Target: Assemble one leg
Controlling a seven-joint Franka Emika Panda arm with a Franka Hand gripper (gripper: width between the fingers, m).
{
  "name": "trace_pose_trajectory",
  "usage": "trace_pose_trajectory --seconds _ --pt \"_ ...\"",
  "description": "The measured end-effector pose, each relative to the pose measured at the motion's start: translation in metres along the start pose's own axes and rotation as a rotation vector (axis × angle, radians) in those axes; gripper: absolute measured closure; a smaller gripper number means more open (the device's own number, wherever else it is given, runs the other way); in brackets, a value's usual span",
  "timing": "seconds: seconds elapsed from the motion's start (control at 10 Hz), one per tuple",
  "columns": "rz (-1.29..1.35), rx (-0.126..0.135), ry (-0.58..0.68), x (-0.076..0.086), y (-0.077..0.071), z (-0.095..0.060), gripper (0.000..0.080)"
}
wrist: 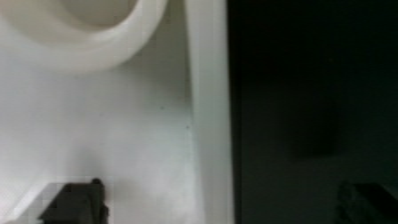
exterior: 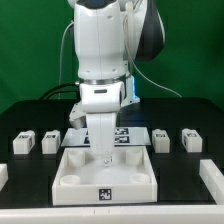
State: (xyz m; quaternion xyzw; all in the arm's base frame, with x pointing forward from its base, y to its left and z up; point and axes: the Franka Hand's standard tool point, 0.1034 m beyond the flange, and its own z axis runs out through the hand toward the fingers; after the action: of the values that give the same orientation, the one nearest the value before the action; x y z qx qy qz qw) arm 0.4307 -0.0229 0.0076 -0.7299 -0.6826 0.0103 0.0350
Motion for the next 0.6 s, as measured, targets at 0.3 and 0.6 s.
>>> trace_pose_trajectory --seconds 0.3,0.6 --pt "0.001 0.002 0.0 -0.0003 -0.0006 0.0006 0.0389" --pt "0.001 0.002 0.0 -0.0004 -0.0007 0.0008 0.0704"
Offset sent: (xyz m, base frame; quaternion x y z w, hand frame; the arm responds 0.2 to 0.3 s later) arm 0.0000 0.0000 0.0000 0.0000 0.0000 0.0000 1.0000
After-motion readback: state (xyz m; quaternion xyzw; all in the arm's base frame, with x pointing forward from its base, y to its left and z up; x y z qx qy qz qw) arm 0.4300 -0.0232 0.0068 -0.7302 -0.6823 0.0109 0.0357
